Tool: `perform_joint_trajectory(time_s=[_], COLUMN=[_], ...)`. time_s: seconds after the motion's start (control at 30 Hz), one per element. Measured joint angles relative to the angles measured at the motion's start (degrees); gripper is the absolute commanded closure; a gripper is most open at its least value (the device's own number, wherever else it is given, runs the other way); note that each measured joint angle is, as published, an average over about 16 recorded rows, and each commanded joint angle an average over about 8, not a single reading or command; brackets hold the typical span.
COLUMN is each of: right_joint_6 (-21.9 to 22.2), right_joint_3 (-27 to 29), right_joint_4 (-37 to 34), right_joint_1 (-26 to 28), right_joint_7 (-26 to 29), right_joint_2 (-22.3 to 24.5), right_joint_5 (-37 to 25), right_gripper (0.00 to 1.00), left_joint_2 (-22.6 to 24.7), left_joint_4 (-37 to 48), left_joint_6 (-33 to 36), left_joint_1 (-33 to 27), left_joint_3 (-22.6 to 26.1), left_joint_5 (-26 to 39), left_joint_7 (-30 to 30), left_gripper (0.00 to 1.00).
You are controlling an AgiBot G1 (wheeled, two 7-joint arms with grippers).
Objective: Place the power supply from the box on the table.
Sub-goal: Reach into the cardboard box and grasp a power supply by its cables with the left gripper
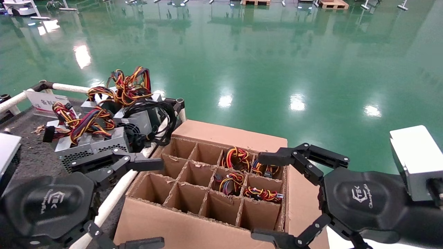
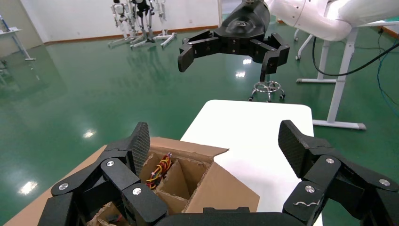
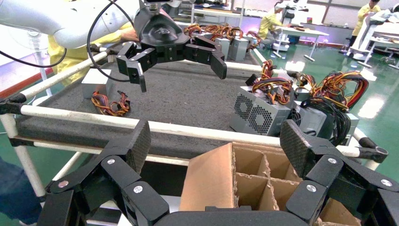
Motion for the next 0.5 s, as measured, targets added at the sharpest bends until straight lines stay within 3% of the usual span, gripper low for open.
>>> perform_joint_trajectory(time_s=[0.5], right_joint_6=[0.00], right_joint_3=[0.00], right_joint_4=[0.00], right_joint_1=[0.00], right_joint_7=[0.00], right_joint_2=[0.00], right_joint_5=[0.00], right_gripper=[1.00], left_joint_2=[-0.97], left_joint_4=[0.40], left_joint_6=[-0.50], left_joint_1=[-0.35], left_joint_3=[-0.03], left_joint_5=[0.92], left_joint_7=[0.46], left_gripper=[0.00])
